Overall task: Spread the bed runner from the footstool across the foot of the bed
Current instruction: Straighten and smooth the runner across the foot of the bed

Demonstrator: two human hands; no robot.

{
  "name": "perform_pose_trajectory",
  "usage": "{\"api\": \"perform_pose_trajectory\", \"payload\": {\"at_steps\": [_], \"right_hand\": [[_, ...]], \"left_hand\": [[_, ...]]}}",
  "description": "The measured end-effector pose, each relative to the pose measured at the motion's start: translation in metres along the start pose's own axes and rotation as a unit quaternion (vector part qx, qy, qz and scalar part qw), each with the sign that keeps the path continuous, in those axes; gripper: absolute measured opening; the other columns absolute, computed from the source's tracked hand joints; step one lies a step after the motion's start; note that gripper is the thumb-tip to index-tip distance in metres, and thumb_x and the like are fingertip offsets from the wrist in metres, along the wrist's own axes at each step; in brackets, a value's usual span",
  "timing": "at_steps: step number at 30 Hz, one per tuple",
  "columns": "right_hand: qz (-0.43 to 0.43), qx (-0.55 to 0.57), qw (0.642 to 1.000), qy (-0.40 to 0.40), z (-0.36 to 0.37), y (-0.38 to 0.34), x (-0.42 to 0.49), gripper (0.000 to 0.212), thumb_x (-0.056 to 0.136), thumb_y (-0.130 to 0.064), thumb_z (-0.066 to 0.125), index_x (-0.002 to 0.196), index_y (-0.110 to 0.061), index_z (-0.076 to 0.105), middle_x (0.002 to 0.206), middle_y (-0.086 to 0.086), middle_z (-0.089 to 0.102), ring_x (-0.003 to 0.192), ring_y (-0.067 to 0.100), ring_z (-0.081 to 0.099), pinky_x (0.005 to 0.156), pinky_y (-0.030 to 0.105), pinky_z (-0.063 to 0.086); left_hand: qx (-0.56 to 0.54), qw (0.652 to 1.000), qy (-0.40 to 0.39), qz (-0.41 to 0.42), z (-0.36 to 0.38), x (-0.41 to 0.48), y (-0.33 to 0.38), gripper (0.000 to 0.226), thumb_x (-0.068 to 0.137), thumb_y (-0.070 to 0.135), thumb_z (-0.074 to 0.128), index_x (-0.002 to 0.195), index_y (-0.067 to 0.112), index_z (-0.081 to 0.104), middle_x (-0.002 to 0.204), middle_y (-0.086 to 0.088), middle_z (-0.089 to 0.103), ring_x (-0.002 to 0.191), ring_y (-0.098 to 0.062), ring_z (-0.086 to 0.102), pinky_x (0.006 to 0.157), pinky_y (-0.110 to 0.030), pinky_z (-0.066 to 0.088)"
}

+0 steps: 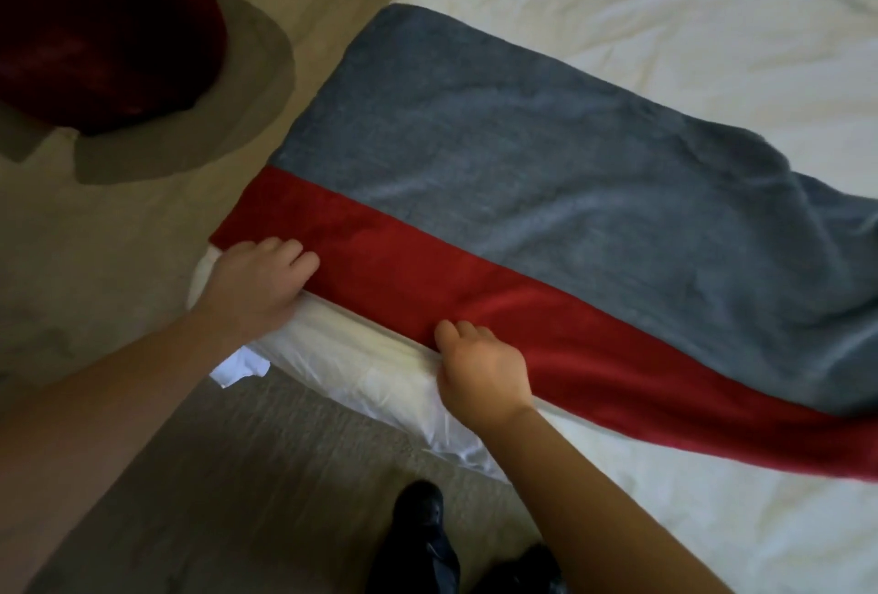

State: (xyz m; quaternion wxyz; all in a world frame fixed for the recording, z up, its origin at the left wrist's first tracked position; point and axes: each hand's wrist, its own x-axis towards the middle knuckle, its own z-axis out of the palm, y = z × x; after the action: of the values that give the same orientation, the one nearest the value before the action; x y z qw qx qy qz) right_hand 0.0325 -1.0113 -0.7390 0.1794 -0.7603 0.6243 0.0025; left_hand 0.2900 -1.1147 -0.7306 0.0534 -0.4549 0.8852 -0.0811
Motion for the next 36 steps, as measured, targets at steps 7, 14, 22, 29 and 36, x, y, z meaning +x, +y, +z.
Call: {"api": "perform_pose_trajectory", "payload": {"at_steps": [7, 14, 22, 29, 36], "right_hand": [[0.097, -0.114, 0.988, 0.031, -0.017, 0.097, -0.089, 0.035, 0.037, -0.001, 0.082, 0.063, -0.009, 0.061, 0.053, 0.006, 0.055, 0.043, 0.027, 0.055, 0.033, 0.024, 0.034], [0.078, -0.111, 0.986, 0.093, -0.006, 0.133, -0.140, 0.019, 0.047, 0.001, 0.070, 0.061, -0.008, 0.060, 0.055, 0.008, 0.055, 0.047, 0.029, 0.054, 0.038, 0.030, 0.042], [0.043, -0.179, 0.971, 0.153, -0.012, 0.162, -0.163, 0.019, 0.068, -0.013, 0.042, 0.069, -0.015, 0.061, 0.064, 0.004, 0.056, 0.059, 0.025, 0.057, 0.048, 0.031, 0.043], [0.257, -0.152, 0.938, 0.176, -0.036, 0.265, -0.233, 0.026, 0.059, 0.000, 0.070, 0.079, -0.005, 0.053, 0.075, 0.017, 0.053, 0.069, 0.037, 0.055, 0.057, 0.042, 0.043], [0.357, -0.053, 0.921, 0.147, -0.025, 0.308, -0.264, 0.026, 0.077, -0.029, 0.066, 0.087, -0.011, 0.051, 0.087, 0.009, 0.057, 0.085, 0.032, 0.056, 0.056, 0.032, 0.033]], "left_hand": [[-0.090, 0.975, 0.004, 0.205, -0.031, 0.032, 0.162, 0.021, 0.056, 0.022, 0.075, 0.068, 0.021, 0.058, 0.065, 0.003, 0.056, 0.059, -0.019, 0.058, 0.048, -0.026, 0.043], [-0.149, 0.962, -0.082, 0.216, -0.036, 0.044, 0.232, 0.010, 0.075, 0.009, 0.058, 0.082, 0.014, 0.060, 0.079, -0.001, 0.061, 0.073, -0.022, 0.060, 0.057, -0.031, 0.039], [-0.114, 0.978, -0.098, 0.143, -0.046, 0.033, 0.255, 0.019, 0.062, 0.006, 0.062, 0.078, 0.013, 0.057, 0.071, -0.003, 0.058, 0.064, -0.025, 0.058, 0.051, -0.031, 0.034], [-0.129, 0.971, -0.057, 0.190, -0.066, 0.048, 0.343, 0.013, 0.070, 0.023, 0.060, 0.081, 0.018, 0.056, 0.074, 0.002, 0.056, 0.063, -0.019, 0.056, 0.048, -0.028, 0.032], [-0.138, 0.969, -0.026, 0.201, -0.100, 0.103, 0.474, 0.022, 0.082, 0.010, 0.054, 0.102, 0.016, 0.052, 0.091, -0.002, 0.060, 0.079, -0.027, 0.061, 0.054, -0.033, 0.029]]}}
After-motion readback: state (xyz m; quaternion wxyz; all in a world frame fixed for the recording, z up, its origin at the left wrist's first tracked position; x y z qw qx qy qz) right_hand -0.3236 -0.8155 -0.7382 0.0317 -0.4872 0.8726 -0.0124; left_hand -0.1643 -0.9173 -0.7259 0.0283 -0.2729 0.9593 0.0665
